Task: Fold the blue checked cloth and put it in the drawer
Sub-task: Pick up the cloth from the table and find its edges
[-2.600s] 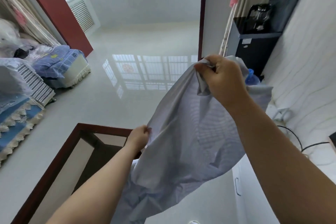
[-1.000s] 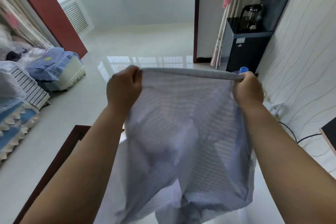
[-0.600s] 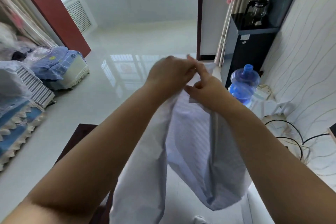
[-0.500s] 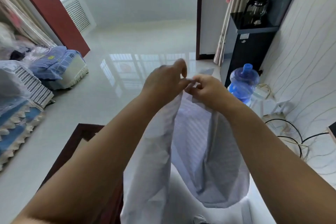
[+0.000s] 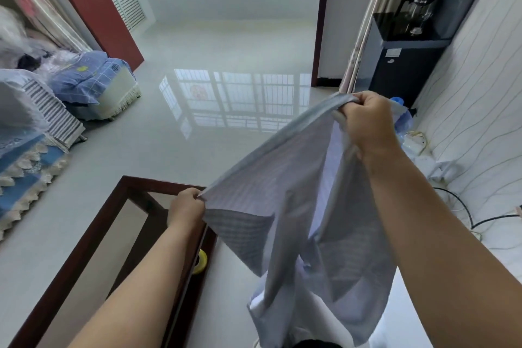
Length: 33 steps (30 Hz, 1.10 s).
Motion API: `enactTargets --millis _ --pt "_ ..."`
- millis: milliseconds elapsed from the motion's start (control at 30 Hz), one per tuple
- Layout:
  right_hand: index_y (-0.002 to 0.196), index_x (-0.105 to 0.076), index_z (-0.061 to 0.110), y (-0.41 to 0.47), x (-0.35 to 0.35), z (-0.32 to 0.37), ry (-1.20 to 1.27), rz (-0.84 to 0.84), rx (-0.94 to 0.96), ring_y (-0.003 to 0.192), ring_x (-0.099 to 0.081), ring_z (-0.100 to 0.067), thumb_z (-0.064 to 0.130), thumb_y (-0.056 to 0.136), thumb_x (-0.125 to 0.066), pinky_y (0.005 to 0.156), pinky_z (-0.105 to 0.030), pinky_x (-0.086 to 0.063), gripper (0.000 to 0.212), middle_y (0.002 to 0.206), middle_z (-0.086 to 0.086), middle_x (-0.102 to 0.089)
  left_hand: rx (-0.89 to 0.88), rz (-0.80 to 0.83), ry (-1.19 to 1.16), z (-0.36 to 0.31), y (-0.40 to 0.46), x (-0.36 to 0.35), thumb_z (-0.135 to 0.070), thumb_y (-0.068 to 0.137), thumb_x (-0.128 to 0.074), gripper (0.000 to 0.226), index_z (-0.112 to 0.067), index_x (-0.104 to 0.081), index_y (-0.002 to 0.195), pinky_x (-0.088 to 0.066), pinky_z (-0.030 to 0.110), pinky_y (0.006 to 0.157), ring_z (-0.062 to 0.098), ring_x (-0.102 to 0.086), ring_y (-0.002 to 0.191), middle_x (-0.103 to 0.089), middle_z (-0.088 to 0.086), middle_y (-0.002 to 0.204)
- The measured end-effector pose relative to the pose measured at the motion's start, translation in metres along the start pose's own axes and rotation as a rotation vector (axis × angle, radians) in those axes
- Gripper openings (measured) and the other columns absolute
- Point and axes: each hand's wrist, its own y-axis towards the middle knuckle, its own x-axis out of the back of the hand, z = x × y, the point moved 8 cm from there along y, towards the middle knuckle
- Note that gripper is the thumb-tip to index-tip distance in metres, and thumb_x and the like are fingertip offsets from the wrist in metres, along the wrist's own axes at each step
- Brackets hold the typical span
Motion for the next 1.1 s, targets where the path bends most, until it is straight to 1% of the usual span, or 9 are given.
enactTargets --millis 167,300,467,567,667,733,900,1000,1100 --pt "0.073 -0.054 0.011 0.007 0.013 -0.02 0.13 -0.172 -0.178 0.053 -0.041 -0.01 0.003 0.089 -0.043 0.039 -0.011 -0.033 0.021 0.064 0.0 -0.044 0.016 -0.06 -0.103 0.0 0.006 0.009 0.001 0.088 -0.044 0.024 -0.007 -0.064 0.099 -0.037 0.031 0.074 0.026 -0.055 0.093 -0.063 0.011 0.102" --pt "0.128 -0.044 0.003 0.007 0.024 -0.024 0.039 -0.312 -0.122 0.065 -0.046 -0.001 0.003 0.094 -0.041 0.047 -0.001 -0.036 0.034 0.1 -0.006 -0.051 -0.136 -0.122 -0.235 -0.046 0.002 0.03 -0.01 0.095 -0.048 0.025 -0.008 -0.059 0.073 -0.033 0.028 0.063 0.028 -0.056 0.078 -0.059 0.005 0.071" --pt "0.149 -0.014 0.034 -0.041 -0.06 -0.026 -0.223 0.346 0.138 0.043 -0.041 -0.009 0.003 0.087 -0.055 0.051 -0.025 -0.048 0.082 0.055 0.001 -0.039 -0.504 -0.1 -0.269 -0.147 -0.033 0.057 -0.007 0.091 -0.052 0.016 -0.007 -0.065 0.081 -0.037 0.026 0.065 0.016 -0.051 0.069 -0.056 -0.001 0.068" --pt "0.141 -0.026 0.049 -0.071 -0.1 -0.027 -0.349 0.657 0.19 0.052 -0.054 -0.011 0.012 0.089 -0.057 0.067 -0.036 -0.057 0.07 0.062 0.001 -0.053 -0.716 0.109 -0.137 -0.198 -0.066 0.046 -0.011 0.093 -0.05 0.017 -0.016 -0.066 0.094 -0.044 0.026 0.07 0.012 -0.057 0.076 -0.062 -0.004 0.081" --pt "0.09 -0.059 0.019 -0.062 -0.096 -0.03 -0.434 0.585 0.171 0.067 -0.065 -0.012 0.022 0.09 -0.059 0.074 -0.044 -0.058 0.003 0.075 0.002 -0.061 -0.741 0.139 0.072 -0.207 -0.076 0.035 -0.01 0.094 -0.047 0.019 -0.02 -0.06 0.103 -0.052 0.036 0.076 0.019 -0.061 0.086 -0.065 -0.001 0.093" --pt "0.073 -0.057 0.014 -0.056 -0.088 -0.039 -0.443 0.496 0.128 0.068 -0.064 -0.014 0.021 0.089 -0.059 0.073 -0.044 -0.058 0.018 0.07 0.0 -0.059 -0.7 0.107 0.187 -0.199 -0.072 0.033 -0.005 0.09 -0.045 0.026 -0.021 -0.055 0.109 -0.052 0.04 0.076 0.022 -0.058 0.089 -0.062 0.0 0.102" --pt "0.089 -0.067 0.006 -0.042 -0.074 -0.048 -0.37 0.346 -0.011 0.076 -0.066 -0.017 0.012 0.088 -0.056 0.074 -0.034 -0.055 0.012 0.08 -0.004 -0.067 -0.47 0.014 0.283 -0.136 -0.043 0.033 -0.009 0.087 -0.045 0.029 -0.026 -0.062 0.103 -0.048 0.033 0.079 0.022 -0.059 0.1 -0.066 -0.002 0.107" --pt "0.091 -0.068 -0.003 -0.029 -0.065 -0.049 -0.382 0.304 -0.054 0.078 -0.057 -0.021 0.006 0.086 -0.053 0.068 -0.03 -0.044 0.019 0.083 -0.013 -0.066 -0.327 0.034 0.16 -0.092 -0.026 0.037 -0.011 0.087 -0.054 0.023 -0.029 -0.069 0.09 -0.052 0.034 0.084 0.014 -0.063 0.093 -0.07 -0.009 0.096" --pt "0.08 -0.065 -0.002 -0.022 -0.06 -0.057 -0.213 0.223 -0.196 0.063 -0.051 -0.016 0.004 0.086 -0.053 0.058 -0.026 -0.039 0.015 0.069 -0.012 -0.057 -0.208 0.043 -0.434 -0.062 -0.022 0.048 -0.013 0.086 -0.067 0.011 -0.019 -0.071 0.078 -0.05 0.023 0.072 0.01 -0.063 0.076 -0.07 -0.006 0.077"
